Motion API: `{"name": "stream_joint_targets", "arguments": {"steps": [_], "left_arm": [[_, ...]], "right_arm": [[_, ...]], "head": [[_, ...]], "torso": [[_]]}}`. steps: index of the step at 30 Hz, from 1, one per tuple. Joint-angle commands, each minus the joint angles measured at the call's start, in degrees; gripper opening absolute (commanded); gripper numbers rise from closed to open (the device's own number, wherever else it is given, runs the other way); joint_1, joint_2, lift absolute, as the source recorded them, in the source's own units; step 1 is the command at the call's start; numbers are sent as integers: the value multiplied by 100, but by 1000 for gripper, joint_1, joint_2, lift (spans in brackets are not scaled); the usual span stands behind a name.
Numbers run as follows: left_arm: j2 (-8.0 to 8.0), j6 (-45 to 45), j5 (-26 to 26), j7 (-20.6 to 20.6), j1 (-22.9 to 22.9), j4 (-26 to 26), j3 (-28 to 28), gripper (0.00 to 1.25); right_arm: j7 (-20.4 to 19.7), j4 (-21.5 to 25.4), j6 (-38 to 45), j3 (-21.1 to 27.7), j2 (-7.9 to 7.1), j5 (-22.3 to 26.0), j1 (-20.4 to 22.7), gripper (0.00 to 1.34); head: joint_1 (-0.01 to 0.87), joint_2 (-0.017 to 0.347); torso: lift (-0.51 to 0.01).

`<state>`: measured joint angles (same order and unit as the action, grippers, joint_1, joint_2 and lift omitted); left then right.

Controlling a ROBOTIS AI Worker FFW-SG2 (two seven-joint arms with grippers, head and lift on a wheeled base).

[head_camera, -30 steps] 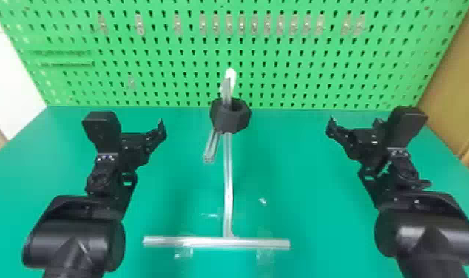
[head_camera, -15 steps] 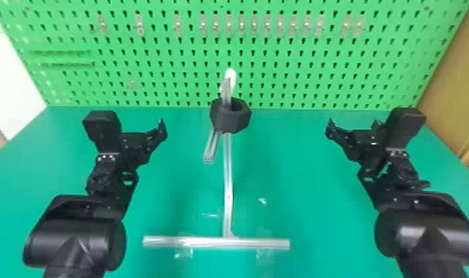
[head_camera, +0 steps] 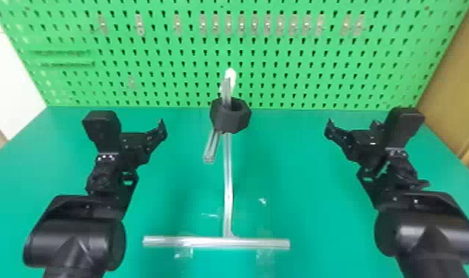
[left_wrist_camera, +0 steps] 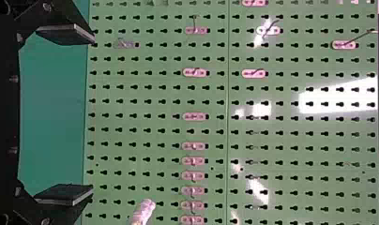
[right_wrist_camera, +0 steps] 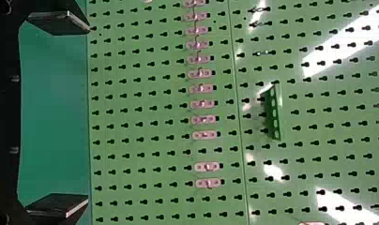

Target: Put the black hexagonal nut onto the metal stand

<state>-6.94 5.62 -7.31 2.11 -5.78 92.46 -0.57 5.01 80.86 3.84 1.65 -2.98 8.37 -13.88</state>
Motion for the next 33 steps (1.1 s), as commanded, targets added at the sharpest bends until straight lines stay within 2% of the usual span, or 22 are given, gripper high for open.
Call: {"name": "stream_joint_targets", "arguments": {"steps": [1, 33], "left_arm": [[0, 0, -7, 0, 7, 0, 4, 1092], [0, 0, -60, 0, -37, 9, 4, 1092]], "right_arm": [[0, 0, 3, -16, -1, 7, -1, 1284], [0, 44, 20, -7, 8, 7, -27, 1275]], "head": [[693, 81], [693, 81]], "torso": [[-1], [-1]]}}
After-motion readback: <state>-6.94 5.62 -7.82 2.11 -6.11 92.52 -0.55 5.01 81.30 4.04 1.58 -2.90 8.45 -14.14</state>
